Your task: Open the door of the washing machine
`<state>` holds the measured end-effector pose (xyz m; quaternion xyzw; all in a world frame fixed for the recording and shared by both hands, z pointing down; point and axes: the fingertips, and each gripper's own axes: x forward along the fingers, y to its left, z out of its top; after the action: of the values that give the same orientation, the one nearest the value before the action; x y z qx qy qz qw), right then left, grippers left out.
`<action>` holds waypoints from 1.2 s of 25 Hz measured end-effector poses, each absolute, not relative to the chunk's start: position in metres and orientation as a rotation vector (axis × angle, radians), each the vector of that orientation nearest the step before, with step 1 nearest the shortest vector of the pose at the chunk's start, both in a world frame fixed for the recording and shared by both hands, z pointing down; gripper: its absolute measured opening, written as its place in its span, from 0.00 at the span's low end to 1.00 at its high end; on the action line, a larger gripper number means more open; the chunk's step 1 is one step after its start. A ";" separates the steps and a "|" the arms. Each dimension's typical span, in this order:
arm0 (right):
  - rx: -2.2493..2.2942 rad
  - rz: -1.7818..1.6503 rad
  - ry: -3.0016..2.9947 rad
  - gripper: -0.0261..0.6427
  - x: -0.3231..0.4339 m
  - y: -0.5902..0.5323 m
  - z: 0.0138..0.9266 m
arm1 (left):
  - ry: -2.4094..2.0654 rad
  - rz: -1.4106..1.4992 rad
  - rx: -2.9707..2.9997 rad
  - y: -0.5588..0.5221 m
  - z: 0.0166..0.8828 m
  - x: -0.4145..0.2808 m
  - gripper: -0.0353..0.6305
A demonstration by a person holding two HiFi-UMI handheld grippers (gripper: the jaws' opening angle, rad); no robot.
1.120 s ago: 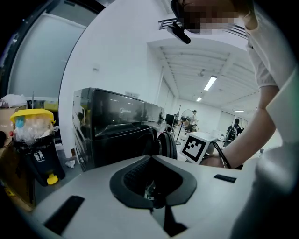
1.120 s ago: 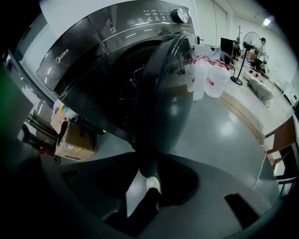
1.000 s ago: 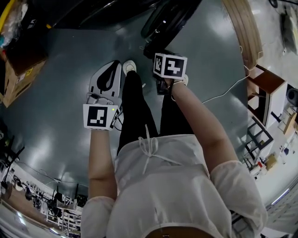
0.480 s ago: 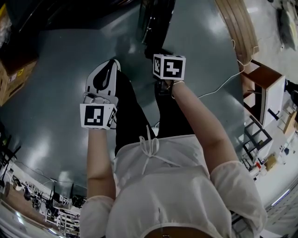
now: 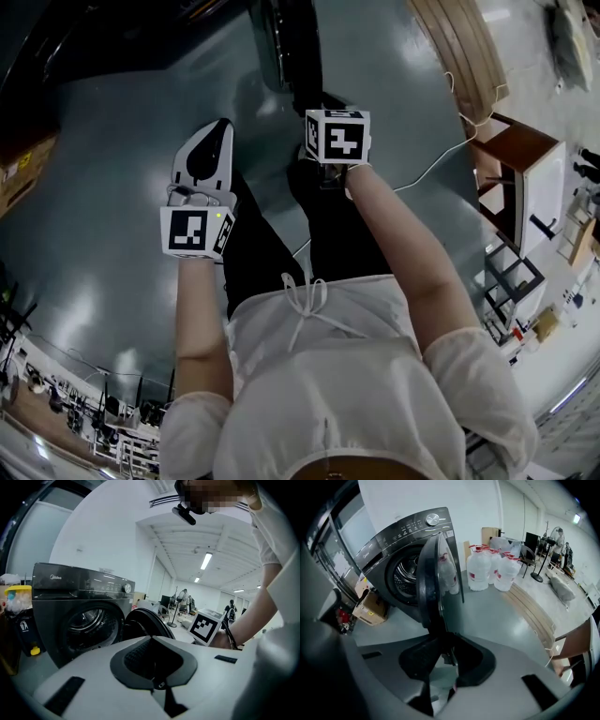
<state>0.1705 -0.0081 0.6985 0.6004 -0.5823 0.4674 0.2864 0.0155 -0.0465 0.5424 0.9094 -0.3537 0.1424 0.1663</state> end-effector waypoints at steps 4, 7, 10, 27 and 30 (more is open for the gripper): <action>1.628 1.222 -1.542 0.17 0.222 -0.003 0.699 | -0.949 0.414 2.616 -0.039 0.545 0.068 0.09; 1.657 1.192 -1.531 0.17 0.257 -0.006 0.695 | -0.905 0.414 2.647 -0.043 0.540 0.100 0.09; 1.667 1.184 -1.537 0.18 0.285 -0.007 0.694 | -0.864 0.413 2.676 -0.047 0.535 0.129 0.09; 1.667 1.105 -1.542 0.21 0.413 -0.028 0.695 | -0.703 0.433 2.721 -0.069 0.535 0.255 0.09; 1.677 1.091 -1.546 0.21 0.428 -0.031 0.697 | -0.677 0.440 2.727 -0.068 0.536 0.269 0.09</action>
<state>0.4279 -0.0306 0.6971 0.6323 -0.5830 0.4113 0.3018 0.2688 -0.0676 0.5360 0.9483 -0.2353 0.1531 0.1482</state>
